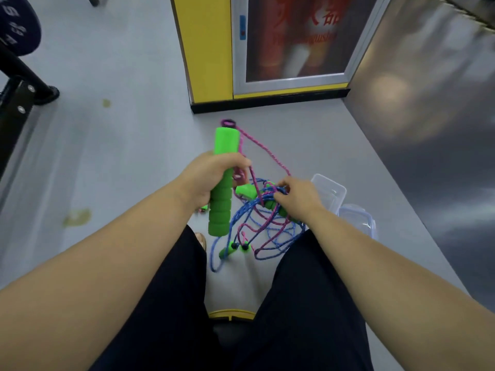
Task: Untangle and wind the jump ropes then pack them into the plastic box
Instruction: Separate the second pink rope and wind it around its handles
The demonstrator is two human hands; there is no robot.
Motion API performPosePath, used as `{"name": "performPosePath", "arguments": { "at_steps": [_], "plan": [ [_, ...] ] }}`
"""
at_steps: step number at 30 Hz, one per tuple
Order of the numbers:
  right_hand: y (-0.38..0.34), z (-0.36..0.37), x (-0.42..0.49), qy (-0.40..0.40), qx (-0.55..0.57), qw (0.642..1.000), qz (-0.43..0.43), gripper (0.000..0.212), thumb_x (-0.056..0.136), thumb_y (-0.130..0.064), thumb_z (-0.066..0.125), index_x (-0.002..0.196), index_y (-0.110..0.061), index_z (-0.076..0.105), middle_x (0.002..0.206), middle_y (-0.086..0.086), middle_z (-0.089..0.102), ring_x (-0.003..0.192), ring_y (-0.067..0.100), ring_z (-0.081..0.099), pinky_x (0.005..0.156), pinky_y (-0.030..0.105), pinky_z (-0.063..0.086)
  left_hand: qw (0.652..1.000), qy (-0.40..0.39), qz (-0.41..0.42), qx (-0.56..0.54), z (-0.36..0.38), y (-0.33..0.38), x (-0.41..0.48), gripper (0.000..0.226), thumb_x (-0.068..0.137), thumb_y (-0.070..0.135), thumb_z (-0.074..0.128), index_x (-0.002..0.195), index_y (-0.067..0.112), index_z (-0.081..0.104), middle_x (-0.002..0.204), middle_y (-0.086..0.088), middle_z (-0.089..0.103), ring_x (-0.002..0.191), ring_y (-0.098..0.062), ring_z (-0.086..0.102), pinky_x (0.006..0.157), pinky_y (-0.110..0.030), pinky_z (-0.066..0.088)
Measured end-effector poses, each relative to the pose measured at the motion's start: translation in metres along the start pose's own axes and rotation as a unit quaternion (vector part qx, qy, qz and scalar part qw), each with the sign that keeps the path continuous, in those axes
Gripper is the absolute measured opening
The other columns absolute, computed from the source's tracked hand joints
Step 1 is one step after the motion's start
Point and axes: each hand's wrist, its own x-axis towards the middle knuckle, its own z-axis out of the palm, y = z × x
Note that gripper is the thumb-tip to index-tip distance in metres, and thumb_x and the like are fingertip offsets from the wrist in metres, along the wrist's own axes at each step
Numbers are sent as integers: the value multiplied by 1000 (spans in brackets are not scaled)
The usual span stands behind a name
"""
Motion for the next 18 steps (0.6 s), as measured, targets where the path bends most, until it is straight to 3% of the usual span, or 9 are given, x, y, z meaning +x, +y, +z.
{"name": "performPosePath", "arguments": {
  "at_steps": [2, 4, 7, 9, 12, 15, 17, 18],
  "plan": [
    [3, -5, 2, -6, 115, 992, 42, 27, 91, -22, 53, 114, -9, 59, 108, 13, 62, 92, 25, 57, 79, 30, 43, 993, 11, -2, -114, -13, -2, 6, 19, 86, 5, 54, 72, 8, 66, 79, -8, 67, 90, -25, 62, 83, -32, 56],
    [6, -9, 4, 8, 193, 978, 76, 25, 94, -20, 48, 112, -5, 55, 100, 11, 58, 87, 22, 52, 77, 29, 40, 984, -4, 2, -176, -16, -3, 7, 14, 89, 8, 47, 83, 6, 60, 80, -6, 71, 91, -21, 67, 90, -34, 50],
    [8, -13, 6, 19, 280, 954, 107, 19, 93, -17, 40, 104, -5, 51, 84, 8, 51, 82, 22, 49, 73, 32, 39, 976, 65, -6, -210, -12, -4, 14, 21, 89, 7, 49, 68, 8, 50, 50, -2, 56, 50, -14, 60, 73, -32, 56],
    [10, -19, 6, 17, 317, 941, 113, 19, 90, -16, 39, 96, -2, 50, 80, 10, 50, 76, 22, 47, 70, 34, 41, 981, 144, 1, -130, -17, -10, 23, 23, 86, 5, 54, 66, 11, 47, 44, 1, 47, 38, -11, 48, 53, -27, 49],
    [15, -35, 7, 22, 352, 929, 111, 15, 89, -14, 41, 87, -12, 55, 74, 5, 54, 69, 19, 53, 66, 34, 45, 977, 214, 3, -24, -36, -18, 32, 17, 82, 7, 60, 71, 12, 48, 56, -5, 48, 35, -10, 49, 40, -18, 42],
    [21, -46, 9, 39, 458, 882, 108, 20, 89, -6, 41, 79, -18, 54, 67, 3, 53, 53, 13, 52, 50, 25, 45, 968, 248, 6, -48, -54, -17, 38, 14, 82, 8, 60, 76, 13, 49, 60, -3, 47, 40, -9, 50, 42, -17, 43],
    [26, -49, 11, 40, 506, 855, 105, 22, 90, -3, 39, 86, -19, 53, 70, 2, 53, 53, 10, 51, 51, 22, 44, 965, 250, 20, -77, -60, -9, 40, 16, 83, 7, 60, 76, 14, 48, 60, -2, 46, 44, -11, 49, 44, -18, 43],
    [29, -49, 12, 24, 501, 860, 99, 21, 91, -4, 39, 92, -19, 53, 70, 1, 53, 55, 9, 50, 53, 22, 43, 962, 246, 18, -118, -61, -4, 41, 17, 84, 6, 59, 73, 13, 46, 58, -2, 45, 43, -11, 48, 44, -18, 43]
  ]
}}
